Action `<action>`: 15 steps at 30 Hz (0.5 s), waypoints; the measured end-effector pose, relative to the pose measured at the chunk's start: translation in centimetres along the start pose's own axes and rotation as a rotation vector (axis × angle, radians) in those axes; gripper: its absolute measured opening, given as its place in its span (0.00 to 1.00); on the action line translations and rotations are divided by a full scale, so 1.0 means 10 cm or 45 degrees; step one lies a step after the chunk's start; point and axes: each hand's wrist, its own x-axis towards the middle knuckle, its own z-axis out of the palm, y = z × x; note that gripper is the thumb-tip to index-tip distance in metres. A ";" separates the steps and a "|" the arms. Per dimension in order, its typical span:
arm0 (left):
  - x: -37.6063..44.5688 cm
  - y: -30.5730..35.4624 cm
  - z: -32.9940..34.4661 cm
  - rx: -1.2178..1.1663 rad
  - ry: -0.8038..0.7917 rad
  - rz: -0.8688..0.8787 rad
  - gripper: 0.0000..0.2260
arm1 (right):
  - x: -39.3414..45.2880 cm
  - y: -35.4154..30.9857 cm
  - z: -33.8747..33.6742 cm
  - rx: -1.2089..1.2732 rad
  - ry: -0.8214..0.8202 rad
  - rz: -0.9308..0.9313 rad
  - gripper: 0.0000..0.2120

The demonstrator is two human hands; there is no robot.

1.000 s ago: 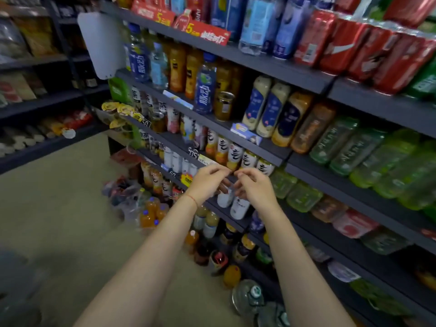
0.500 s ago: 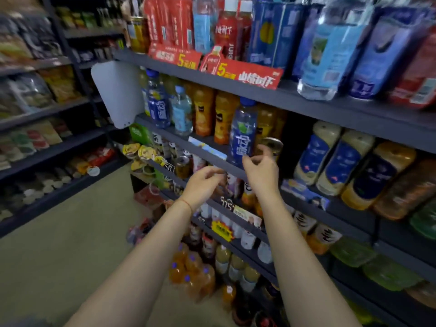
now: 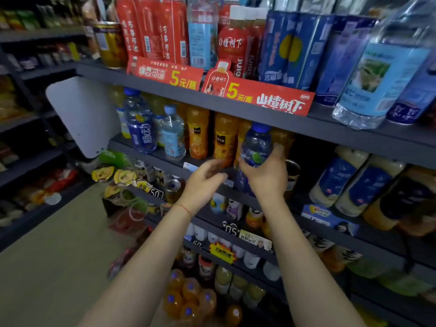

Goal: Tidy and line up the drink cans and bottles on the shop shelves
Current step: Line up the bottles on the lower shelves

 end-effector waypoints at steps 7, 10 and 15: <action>-0.09 -0.12 -0.30 0.009 -0.416 0.028 0.30 | -0.55 -0.19 0.01 0.089 -0.145 -0.090 0.29; -0.20 -0.31 -0.48 -0.108 -0.529 -0.073 0.35 | -0.81 -0.38 0.12 0.197 -0.221 0.019 0.23; -0.45 -0.70 -0.63 -0.599 -0.361 -0.400 0.26 | -1.11 -0.53 0.38 0.227 -0.351 0.272 0.16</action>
